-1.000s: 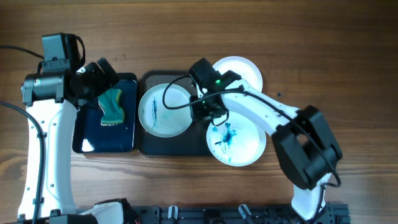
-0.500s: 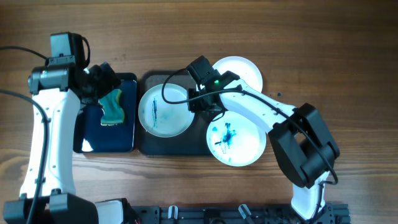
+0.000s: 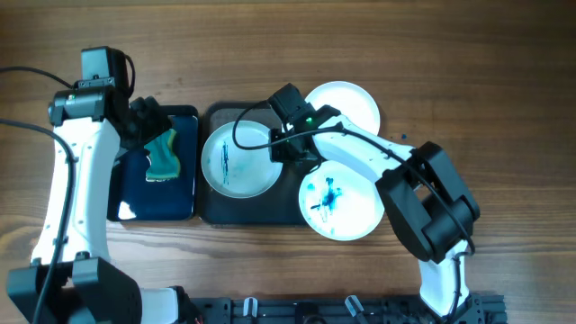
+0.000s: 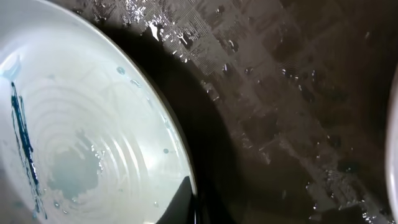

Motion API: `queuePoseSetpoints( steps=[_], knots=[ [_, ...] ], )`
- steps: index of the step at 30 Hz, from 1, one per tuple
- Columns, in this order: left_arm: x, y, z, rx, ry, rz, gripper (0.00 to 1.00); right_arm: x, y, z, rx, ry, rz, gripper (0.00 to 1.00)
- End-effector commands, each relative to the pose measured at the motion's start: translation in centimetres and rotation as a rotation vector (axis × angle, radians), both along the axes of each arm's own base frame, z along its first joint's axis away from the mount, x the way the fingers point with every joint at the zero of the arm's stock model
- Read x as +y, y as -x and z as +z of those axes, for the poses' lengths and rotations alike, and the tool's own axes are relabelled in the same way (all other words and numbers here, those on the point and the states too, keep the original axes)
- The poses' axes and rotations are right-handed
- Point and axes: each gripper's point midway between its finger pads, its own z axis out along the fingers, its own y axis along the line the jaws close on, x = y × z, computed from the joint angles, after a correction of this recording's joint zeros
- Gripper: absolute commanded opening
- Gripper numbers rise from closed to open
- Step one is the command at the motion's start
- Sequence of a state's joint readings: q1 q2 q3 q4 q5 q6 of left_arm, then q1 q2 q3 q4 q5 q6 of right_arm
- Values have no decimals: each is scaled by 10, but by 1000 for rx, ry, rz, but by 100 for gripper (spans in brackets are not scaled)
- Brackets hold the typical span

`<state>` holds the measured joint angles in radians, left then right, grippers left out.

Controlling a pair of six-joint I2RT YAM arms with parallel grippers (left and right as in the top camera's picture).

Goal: Clean dirty plates on tray and stack at the side
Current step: 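Grasp the rim of the left white plate with the right gripper, then grasp the green-yellow sponge with the left gripper and lift it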

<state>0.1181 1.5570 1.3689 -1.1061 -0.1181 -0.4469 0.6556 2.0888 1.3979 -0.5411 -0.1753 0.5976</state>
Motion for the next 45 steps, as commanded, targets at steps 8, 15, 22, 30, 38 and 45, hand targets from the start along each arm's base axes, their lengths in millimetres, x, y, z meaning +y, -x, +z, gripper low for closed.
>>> queuePoseSetpoints(
  steps=[8, 15, 22, 30, 38, 45],
  knots=[
    [5, 5, -64, 227, -11, -46, 78, 2, -1, -9, 5, 10, 23, 4],
    [-2, -11, -125, 328, -1, -171, 73, 3, -2, -8, 3, 7, 23, 4],
    [-8, -20, -158, 353, 0, -190, 65, 2, -2, -9, 1, 12, 26, 4],
    [-8, -20, -163, 362, 1, -190, 4, 3, -2, -8, -3, 10, 29, 4],
    [-9, -23, -111, 366, 11, -182, 4, 4, -3, -8, -7, 6, 31, 4],
    [-51, -43, -29, 164, 218, -231, 4, 8, 0, -7, 11, -21, 41, 4]
  ],
)
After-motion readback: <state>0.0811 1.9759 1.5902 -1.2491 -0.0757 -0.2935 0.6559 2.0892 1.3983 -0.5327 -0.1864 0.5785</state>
